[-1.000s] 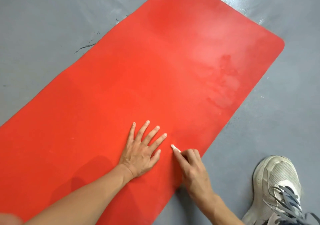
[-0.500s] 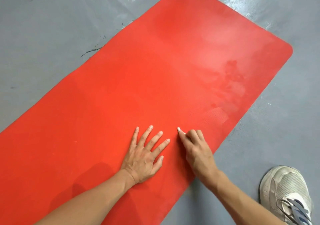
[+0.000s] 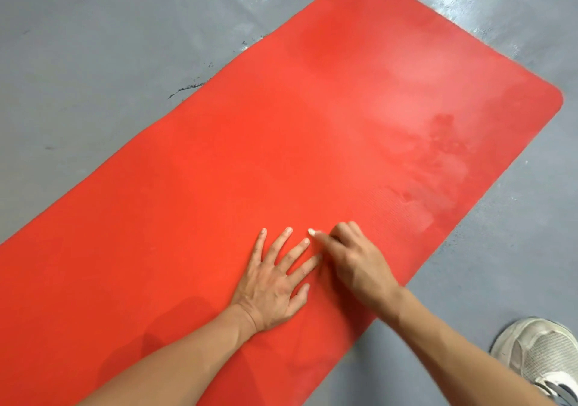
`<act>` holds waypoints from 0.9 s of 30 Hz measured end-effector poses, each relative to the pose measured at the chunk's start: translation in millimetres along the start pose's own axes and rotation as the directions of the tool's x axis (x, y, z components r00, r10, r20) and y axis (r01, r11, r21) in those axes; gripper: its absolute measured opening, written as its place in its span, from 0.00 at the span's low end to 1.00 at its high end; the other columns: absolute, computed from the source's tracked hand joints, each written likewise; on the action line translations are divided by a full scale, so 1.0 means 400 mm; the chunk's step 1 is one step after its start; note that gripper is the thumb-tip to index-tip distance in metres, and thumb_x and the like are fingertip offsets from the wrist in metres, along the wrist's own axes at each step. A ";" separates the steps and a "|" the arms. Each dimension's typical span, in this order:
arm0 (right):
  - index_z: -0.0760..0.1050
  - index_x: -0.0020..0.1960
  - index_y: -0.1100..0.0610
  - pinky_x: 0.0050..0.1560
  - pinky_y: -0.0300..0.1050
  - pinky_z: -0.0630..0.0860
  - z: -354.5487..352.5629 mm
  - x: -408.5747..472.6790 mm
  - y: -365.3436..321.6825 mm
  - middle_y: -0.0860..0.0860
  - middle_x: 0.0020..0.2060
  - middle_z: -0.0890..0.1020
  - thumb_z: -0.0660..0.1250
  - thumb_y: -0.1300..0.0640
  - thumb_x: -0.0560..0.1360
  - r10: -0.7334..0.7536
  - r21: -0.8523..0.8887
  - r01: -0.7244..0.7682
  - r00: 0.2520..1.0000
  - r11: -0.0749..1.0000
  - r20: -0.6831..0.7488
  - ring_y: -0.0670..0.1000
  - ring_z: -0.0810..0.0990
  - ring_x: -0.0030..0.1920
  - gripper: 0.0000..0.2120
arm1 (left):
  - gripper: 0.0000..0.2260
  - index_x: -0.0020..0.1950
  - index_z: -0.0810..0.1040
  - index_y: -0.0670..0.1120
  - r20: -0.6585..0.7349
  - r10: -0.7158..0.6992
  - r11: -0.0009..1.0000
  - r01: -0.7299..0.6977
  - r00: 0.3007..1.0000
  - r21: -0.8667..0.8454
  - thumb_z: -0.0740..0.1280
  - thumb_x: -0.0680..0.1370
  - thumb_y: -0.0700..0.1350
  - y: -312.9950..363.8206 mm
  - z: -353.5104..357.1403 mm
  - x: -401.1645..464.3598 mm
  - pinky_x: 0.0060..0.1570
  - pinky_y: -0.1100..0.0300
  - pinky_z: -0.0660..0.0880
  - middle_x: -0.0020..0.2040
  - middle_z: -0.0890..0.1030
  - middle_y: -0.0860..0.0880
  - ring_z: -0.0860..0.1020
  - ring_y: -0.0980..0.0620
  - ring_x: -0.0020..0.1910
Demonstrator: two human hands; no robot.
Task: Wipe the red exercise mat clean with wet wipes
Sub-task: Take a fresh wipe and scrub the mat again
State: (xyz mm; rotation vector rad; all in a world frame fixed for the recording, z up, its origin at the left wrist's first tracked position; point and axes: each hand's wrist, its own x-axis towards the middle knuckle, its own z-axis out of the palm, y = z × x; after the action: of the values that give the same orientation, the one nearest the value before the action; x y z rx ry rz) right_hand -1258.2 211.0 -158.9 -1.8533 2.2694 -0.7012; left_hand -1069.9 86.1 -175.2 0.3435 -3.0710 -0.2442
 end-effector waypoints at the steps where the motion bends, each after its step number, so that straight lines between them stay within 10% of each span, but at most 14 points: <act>1: 0.79 0.67 0.59 0.46 0.51 0.72 -0.012 0.017 0.044 0.53 0.44 0.72 0.59 0.59 0.82 0.039 -0.046 -0.041 0.998 0.998 -0.040 0.56 0.71 0.45 0.17 | 0.26 0.78 0.72 0.57 0.003 -0.001 1.000 0.001 1.000 0.001 0.66 0.79 0.58 0.000 0.000 0.000 0.74 0.26 0.58 0.79 0.71 0.49 0.61 0.38 0.82; 7: 0.83 0.58 0.60 0.44 0.50 0.70 -0.033 0.112 0.137 0.57 0.42 0.71 0.65 0.67 0.79 0.652 0.044 -0.688 0.663 0.725 -0.368 0.60 0.72 0.47 0.12 | 0.26 0.79 0.71 0.58 -0.005 0.003 1.000 -0.003 1.000 0.008 0.65 0.81 0.58 -0.003 0.004 -0.006 0.74 0.26 0.58 0.79 0.71 0.50 0.60 0.39 0.82; 12: 0.78 0.67 0.60 0.47 0.50 0.73 0.029 0.058 -0.040 0.53 0.44 0.72 0.63 0.64 0.78 0.217 0.007 -0.217 0.972 0.976 -0.088 0.56 0.71 0.46 0.18 | 0.25 0.79 0.71 0.56 -0.008 0.019 0.999 -0.019 1.000 0.028 0.63 0.81 0.56 -0.011 0.002 -0.008 0.74 0.27 0.59 0.79 0.70 0.50 0.60 0.40 0.82; 15: 0.79 0.66 0.58 0.47 0.51 0.75 -0.009 0.072 0.034 0.53 0.44 0.73 0.59 0.60 0.80 -0.020 -0.025 0.021 0.999 0.999 0.025 0.56 0.72 0.45 0.18 | 0.23 0.77 0.73 0.56 -0.028 0.005 1.000 -0.004 1.000 0.009 0.63 0.81 0.55 -0.014 -0.002 -0.004 0.75 0.30 0.61 0.78 0.72 0.51 0.63 0.43 0.81; 17: 0.82 0.62 0.56 0.46 0.52 0.72 -0.036 0.110 0.125 0.53 0.42 0.72 0.62 0.63 0.80 0.150 -0.069 -0.159 0.982 0.985 -0.110 0.59 0.73 0.45 0.15 | 0.22 0.75 0.75 0.56 -0.047 -0.049 0.999 0.049 0.998 -0.009 0.64 0.81 0.55 -0.028 -0.006 0.009 0.74 0.37 0.65 0.75 0.74 0.51 0.67 0.45 0.79; 22: 0.84 0.54 0.60 0.48 0.51 0.70 -0.010 0.185 0.140 0.57 0.44 0.73 0.64 0.60 0.81 0.697 0.197 -0.672 0.658 0.714 -0.286 0.58 0.72 0.47 0.10 | 0.27 0.78 0.72 0.47 -0.099 -0.284 0.958 0.288 0.954 0.021 0.61 0.81 0.56 -0.121 -0.020 0.057 0.77 0.44 0.63 0.76 0.73 0.45 0.66 0.44 0.80; 24: 0.81 0.56 0.61 0.51 0.54 0.71 0.035 0.175 0.031 0.54 0.45 0.72 0.61 0.53 0.85 0.622 0.263 -0.570 0.758 0.778 -0.197 0.50 0.68 0.47 0.13 | 0.31 0.80 0.69 0.44 -0.096 -0.365 0.929 0.370 0.926 0.031 0.60 0.81 0.58 -0.153 -0.019 0.070 0.79 0.40 0.59 0.79 0.69 0.43 0.62 0.42 0.81; 27: 0.78 0.65 0.60 0.48 0.48 0.70 0.062 0.116 -0.104 0.52 0.45 0.71 0.57 0.56 0.84 0.092 0.143 -0.092 0.996 0.985 0.007 0.52 0.68 0.46 0.16 | 0.33 0.82 0.64 0.43 -0.038 -0.408 0.910 0.410 0.912 0.069 0.55 0.82 0.61 -0.166 -0.008 0.074 0.80 0.40 0.57 0.82 0.65 0.43 0.57 0.42 0.83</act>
State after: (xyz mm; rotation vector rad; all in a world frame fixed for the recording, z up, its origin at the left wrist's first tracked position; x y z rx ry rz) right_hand -1222.7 154.4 -154.4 -1.6730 2.2241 -0.8251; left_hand -1084.2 15.1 -182.0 0.9898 -2.9555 -0.1340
